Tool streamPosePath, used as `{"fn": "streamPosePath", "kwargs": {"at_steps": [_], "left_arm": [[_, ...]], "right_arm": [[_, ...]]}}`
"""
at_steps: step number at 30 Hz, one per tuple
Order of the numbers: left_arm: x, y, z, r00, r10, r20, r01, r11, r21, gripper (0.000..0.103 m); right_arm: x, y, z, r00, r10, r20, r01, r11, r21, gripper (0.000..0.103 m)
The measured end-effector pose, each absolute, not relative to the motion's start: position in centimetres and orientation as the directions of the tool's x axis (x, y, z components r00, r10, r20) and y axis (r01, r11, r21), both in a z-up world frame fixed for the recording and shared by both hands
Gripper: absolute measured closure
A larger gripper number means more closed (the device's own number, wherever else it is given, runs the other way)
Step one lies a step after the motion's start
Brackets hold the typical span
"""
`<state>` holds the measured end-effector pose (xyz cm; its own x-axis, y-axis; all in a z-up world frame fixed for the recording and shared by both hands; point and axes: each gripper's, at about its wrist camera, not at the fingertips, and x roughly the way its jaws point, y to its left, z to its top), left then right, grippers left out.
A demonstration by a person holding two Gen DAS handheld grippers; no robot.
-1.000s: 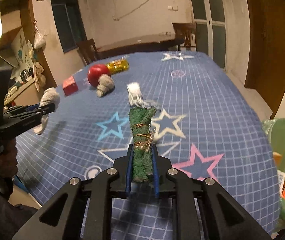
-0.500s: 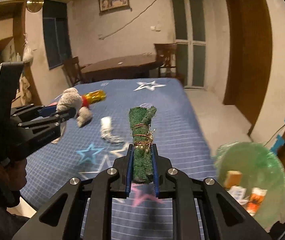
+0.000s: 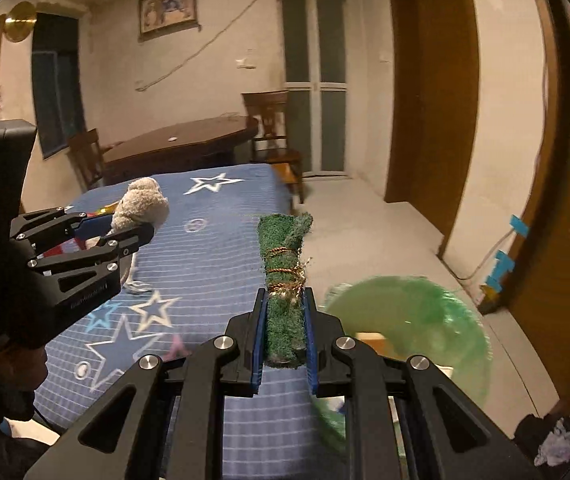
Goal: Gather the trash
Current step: 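Carry the towel and green scrubber with both tools over the bin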
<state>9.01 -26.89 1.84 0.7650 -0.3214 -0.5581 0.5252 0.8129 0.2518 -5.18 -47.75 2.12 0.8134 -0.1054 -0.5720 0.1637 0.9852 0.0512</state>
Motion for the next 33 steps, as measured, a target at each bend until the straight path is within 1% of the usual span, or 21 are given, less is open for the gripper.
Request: {"fn": "streamPosePath", "kwargs": {"at_steps": [7, 15, 21, 33], "left_arm": [[8.2, -31.2, 1.2, 0.724, -0.376, -0.579, 0.601, 0.755, 0.261, 0.075], [8.0, -35.8, -0.2, 0.637, -0.442, -0.631, 0.698, 0.677, 0.231, 0.074], [7.6, -38.8, -1.8, 0.605, -0.452, -0.656, 0.745, 0.612, 0.266, 0.074], [6.7, -42.2, -3.6, 0.52, -0.484, -0.704, 0.819, 0.516, 0.25, 0.074]], "right_arm": [[-7.3, -52.1, 2.0, 0.789, -0.177, -0.588, 0.247, 0.968, 0.04, 0.085], [-8.7, -56.5, 0.7, 0.741, -0.232, -0.63, 0.323, 0.946, 0.031, 0.085], [-9.7, -59.1, -0.2, 0.709, -0.261, -0.655, 0.371, 0.928, 0.032, 0.085], [-10.7, -61.8, -0.9, 0.664, -0.295, -0.687, 0.418, 0.908, 0.015, 0.085]]}}
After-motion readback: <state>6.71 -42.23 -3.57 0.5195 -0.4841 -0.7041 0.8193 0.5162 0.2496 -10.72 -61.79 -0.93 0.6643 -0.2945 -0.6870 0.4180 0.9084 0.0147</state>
